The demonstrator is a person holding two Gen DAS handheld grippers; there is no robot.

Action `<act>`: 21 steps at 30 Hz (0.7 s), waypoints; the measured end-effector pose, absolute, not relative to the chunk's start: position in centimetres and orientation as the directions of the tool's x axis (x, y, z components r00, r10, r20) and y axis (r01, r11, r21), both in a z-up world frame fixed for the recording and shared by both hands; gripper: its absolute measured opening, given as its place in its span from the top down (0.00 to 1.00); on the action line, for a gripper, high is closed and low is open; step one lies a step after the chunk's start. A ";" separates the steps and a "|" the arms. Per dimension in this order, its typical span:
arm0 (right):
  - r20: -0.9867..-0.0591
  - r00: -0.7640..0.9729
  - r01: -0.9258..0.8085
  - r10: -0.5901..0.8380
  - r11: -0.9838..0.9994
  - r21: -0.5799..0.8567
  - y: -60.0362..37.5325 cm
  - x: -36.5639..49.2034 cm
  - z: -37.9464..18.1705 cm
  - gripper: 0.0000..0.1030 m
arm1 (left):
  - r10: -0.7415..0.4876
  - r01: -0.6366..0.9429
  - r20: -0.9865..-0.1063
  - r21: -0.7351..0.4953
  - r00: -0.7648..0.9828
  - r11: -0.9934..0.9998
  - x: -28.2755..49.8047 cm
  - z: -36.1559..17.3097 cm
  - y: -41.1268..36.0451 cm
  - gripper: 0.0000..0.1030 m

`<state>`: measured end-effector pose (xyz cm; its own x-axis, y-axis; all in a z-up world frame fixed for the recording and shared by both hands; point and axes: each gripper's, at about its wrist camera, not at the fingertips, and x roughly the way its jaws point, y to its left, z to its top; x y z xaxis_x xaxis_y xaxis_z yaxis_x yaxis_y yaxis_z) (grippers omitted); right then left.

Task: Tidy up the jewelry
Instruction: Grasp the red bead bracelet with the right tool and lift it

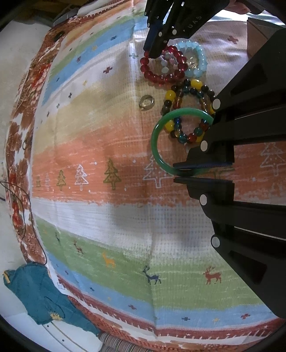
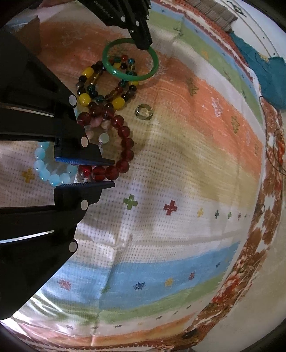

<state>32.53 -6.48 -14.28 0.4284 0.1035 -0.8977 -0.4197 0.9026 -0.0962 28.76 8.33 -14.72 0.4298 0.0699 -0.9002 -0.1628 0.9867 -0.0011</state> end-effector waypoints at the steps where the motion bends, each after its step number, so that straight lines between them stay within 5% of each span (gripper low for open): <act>1: -0.895 0.434 -0.421 0.106 0.902 -0.097 -6.5 32.4 -13.9 0.86 | 0.070 -0.163 -0.899 -0.002 0.432 0.987 28.6 -14.5 8.3 0.93; 21: -0.816 0.552 -0.353 0.172 0.935 -0.042 -9.5 27.8 -6.8 0.86 | 0.064 -0.161 -0.868 -0.018 0.492 0.987 25.1 -9.7 7.4 0.93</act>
